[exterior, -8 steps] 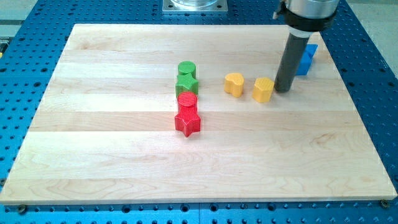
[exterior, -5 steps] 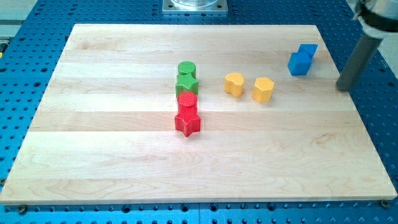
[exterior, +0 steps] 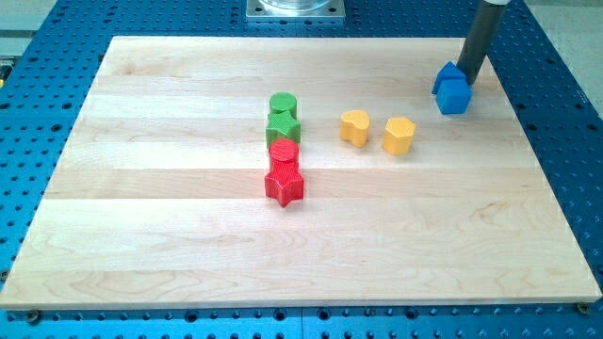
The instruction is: Place the blue triangle to the top right side of the yellow heart
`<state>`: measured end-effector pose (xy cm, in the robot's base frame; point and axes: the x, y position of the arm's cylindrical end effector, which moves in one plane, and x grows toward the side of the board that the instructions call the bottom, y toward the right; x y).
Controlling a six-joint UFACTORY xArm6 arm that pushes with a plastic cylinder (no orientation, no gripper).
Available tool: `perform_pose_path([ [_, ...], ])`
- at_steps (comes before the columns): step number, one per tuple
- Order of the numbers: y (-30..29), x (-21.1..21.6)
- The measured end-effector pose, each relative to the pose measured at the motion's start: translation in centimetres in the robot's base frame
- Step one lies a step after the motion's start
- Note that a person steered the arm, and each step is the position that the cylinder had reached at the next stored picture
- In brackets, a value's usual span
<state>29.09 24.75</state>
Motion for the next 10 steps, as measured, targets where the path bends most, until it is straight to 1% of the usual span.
perform_pose_path([
  [2,-0.5,-0.1],
  [4,-6.9,1.4],
  [5,-7.6,1.4],
  [9,-5.9,3.4],
  [10,-6.1,5.6],
])
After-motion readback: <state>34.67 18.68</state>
